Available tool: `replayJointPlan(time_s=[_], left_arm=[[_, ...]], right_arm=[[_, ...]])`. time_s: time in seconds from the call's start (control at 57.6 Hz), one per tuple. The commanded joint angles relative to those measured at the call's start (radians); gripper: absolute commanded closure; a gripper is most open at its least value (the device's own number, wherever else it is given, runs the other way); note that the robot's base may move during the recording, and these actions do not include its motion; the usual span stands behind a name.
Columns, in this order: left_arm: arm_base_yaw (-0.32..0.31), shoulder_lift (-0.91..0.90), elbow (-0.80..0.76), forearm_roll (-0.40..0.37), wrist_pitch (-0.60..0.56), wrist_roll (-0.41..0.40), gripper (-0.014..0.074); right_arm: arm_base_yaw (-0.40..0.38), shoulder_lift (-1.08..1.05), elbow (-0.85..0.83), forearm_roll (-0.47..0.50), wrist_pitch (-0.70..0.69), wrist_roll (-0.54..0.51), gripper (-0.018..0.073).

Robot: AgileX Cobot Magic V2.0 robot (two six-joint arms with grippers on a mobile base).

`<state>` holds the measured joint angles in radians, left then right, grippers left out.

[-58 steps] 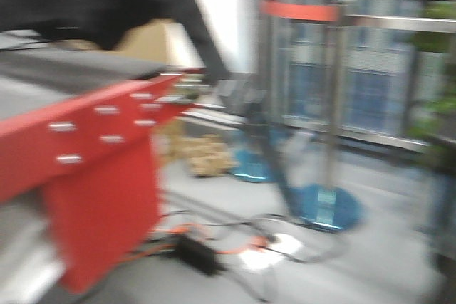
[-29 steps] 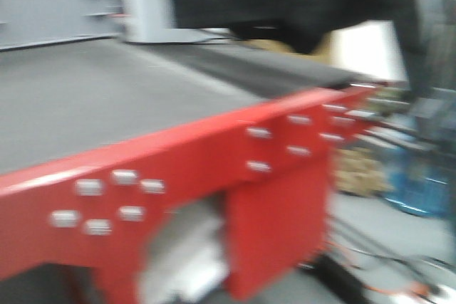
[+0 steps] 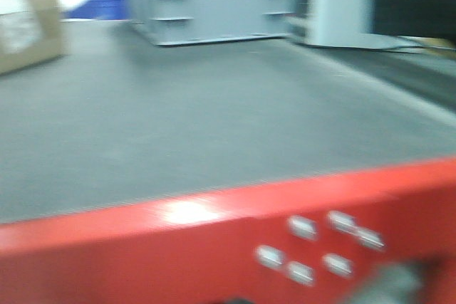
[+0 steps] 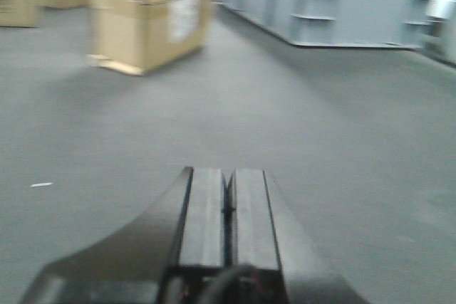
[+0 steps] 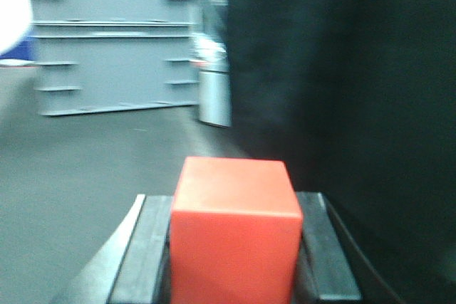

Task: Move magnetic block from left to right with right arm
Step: 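Turn the base toward the carpeted table near the cardboard boxes, then hold the base still at the new table with the cube gripped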

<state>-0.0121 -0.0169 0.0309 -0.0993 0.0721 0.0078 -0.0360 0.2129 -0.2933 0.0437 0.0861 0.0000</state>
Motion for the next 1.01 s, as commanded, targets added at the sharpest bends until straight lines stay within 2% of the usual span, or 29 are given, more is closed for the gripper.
replayJointPlan(time_s=[0.0, 0.99], left_arm=[[0.001, -0.009, 0.01, -0.003, -0.085, -0.008, 0.0722], [0.001, -0.009, 0.01, -0.003, -0.085, -0.008, 0.0722]], right_arm=[[-0.003, 0.009, -0.032, -0.001, -0.086, -0.01, 0.0263], [0.0, 0.009, -0.032, -0.001, -0.092, -0.01, 0.0263]])
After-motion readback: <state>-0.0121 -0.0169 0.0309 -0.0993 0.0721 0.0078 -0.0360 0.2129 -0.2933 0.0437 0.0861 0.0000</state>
